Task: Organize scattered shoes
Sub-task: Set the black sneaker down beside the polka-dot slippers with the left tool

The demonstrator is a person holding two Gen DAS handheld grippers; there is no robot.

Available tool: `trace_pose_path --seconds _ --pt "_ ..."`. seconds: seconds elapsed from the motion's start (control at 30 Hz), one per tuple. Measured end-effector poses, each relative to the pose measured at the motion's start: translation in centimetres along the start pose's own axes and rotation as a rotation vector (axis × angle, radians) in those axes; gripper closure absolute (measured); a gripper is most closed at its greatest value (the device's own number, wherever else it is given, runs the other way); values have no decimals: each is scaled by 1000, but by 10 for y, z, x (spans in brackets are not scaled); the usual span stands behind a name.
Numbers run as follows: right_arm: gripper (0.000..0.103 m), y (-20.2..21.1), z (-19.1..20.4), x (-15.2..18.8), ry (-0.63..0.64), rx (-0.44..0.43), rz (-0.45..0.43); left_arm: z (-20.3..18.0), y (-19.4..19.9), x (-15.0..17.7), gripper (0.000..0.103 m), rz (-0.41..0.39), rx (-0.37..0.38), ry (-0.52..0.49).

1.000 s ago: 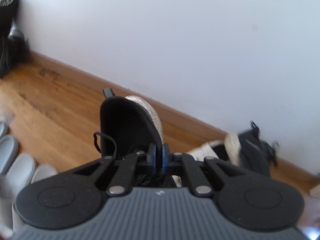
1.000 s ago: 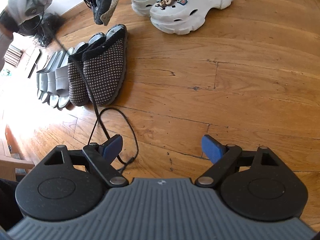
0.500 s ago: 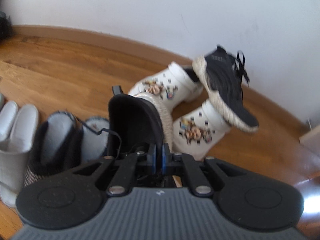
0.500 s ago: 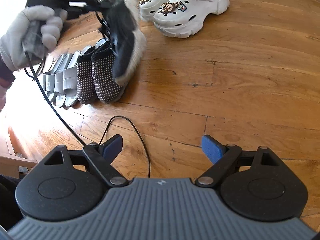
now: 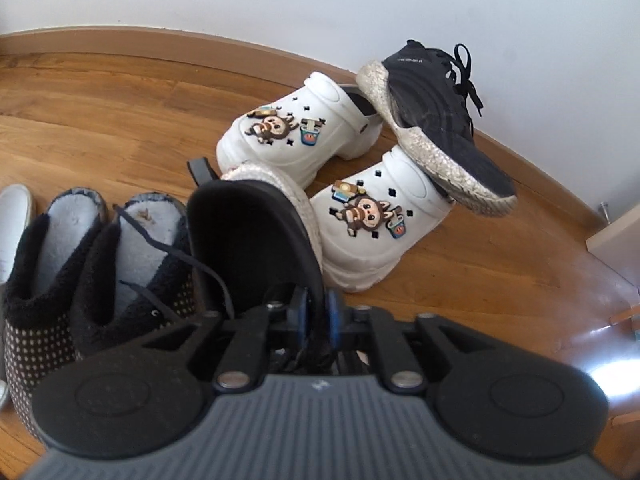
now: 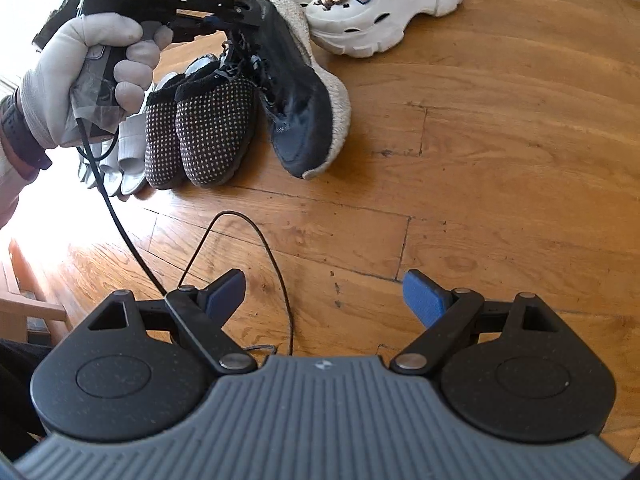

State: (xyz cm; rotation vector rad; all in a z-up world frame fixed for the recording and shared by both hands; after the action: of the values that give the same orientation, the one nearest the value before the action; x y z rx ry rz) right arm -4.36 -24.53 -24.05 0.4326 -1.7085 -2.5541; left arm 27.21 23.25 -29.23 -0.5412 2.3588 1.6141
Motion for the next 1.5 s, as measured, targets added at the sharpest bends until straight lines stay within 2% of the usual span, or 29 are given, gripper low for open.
trace_pose_path --seconds 0.13,0.17,0.2,0.4,0.57,0.67,0.7,0.77,0.83,0.93,0.97,1.1,1.17,1.2,1.3,1.5 --pt "15 0 15 -15 144 79 -81 3 10 -5 52 -42 -36 -41" --pt "15 -4 27 -27 232 113 -134 4 13 -6 51 -51 -49 -53" --pt "15 -7 34 -34 278 124 -162 8 19 -9 51 -60 -62 -43" --pt "15 -50 84 -94 509 198 -289 45 70 -30 42 -198 -25 90" --pt "6 -93 110 -133 631 242 -330 69 99 -32 37 -255 -46 109" --pt "8 -135 117 -156 655 252 -282 75 106 -29 34 -269 -65 84" --pt "12 -144 116 -161 646 255 -267 76 107 -29 34 -270 -72 73" --pt "30 -160 112 -167 603 271 -226 80 106 -28 34 -266 -75 68" --pt "28 -172 101 -170 542 308 -196 86 103 -27 34 -261 -64 84" --pt "31 -172 84 -174 435 261 -181 100 97 -28 34 -241 -59 117" --pt "33 -171 78 -174 394 242 -170 103 95 -29 34 -239 -59 123" --pt "44 -168 57 -169 186 54 -101 116 94 -30 34 -238 -58 137" --pt "55 -177 56 -158 91 -28 -32 121 96 -29 34 -238 -57 137" --pt "56 -184 60 -146 42 -59 4 123 97 -28 34 -238 -56 135" --pt "56 -186 62 -135 -34 -60 -40 128 97 -28 34 -243 -57 135" --pt "56 -184 61 -128 -195 -77 3 136 92 -22 33 -226 -66 142"
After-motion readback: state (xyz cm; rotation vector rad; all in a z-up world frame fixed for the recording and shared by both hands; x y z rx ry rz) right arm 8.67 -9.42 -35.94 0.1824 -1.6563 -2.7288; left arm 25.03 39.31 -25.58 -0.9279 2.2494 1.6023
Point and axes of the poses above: each gripper's, at about its wrist camera, not at the fingertips, and y roughly against the way its jaws point, z to its left, x to its underside, the point moved 8 cm from there along -y, roughly the way its jaws point, and after that the axes turned 5 degrees about z, right-handed, at the moved point
